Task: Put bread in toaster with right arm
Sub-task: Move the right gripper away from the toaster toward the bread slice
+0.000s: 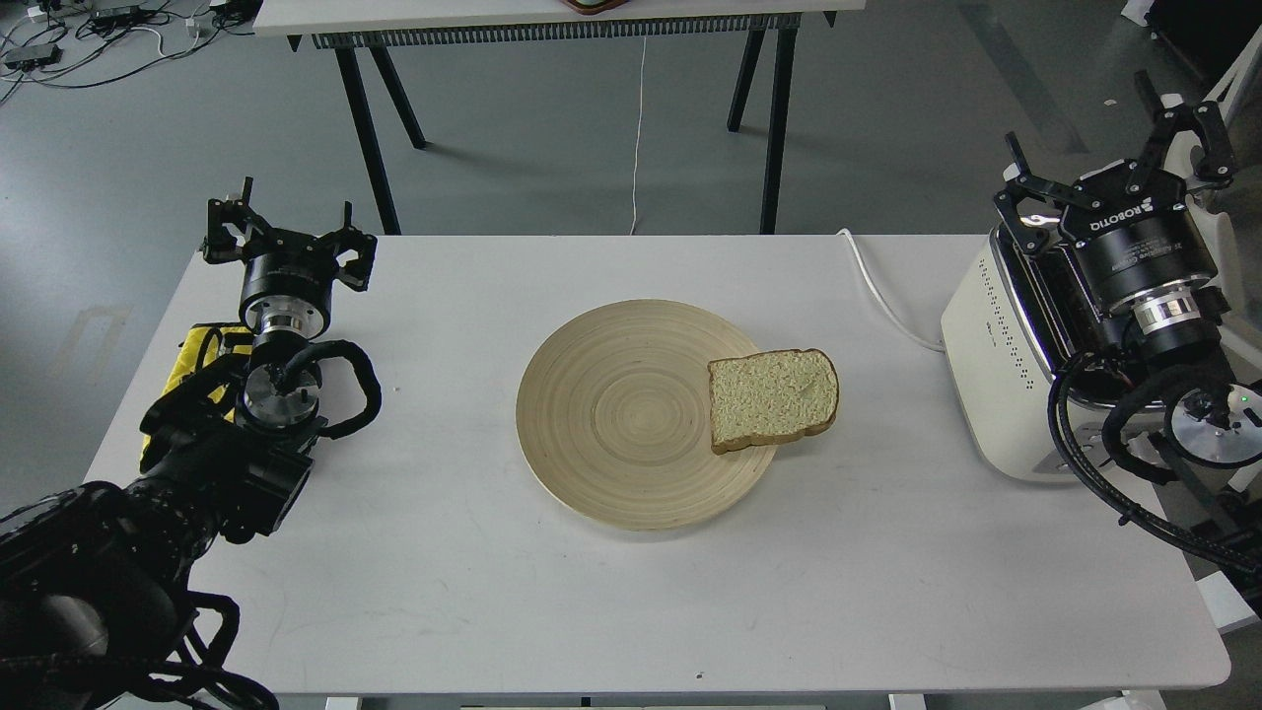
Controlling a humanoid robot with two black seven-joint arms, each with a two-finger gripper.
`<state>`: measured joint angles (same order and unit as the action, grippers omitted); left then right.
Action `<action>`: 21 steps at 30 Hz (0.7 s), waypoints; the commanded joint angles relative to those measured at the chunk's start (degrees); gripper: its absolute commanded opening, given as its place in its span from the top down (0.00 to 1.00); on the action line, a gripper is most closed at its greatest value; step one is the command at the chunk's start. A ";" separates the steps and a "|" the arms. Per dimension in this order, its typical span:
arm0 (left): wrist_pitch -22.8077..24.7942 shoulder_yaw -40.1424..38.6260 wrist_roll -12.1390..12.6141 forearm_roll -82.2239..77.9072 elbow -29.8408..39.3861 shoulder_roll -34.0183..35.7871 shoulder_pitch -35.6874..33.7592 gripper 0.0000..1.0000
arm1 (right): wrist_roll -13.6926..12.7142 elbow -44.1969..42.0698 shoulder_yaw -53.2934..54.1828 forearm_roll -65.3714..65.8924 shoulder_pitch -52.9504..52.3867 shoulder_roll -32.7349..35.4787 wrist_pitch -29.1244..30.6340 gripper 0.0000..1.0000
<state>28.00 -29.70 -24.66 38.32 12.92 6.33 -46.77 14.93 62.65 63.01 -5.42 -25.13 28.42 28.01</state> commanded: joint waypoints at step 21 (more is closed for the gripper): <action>0.00 0.00 -0.12 0.00 0.09 0.00 -0.08 0.00 | -2.27 4.85 -5.09 41.96 -2.03 0.84 -11.56 0.01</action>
<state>28.00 -29.71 -24.73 38.32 13.01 6.33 -46.85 12.68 66.40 59.53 28.94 -26.75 29.16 20.89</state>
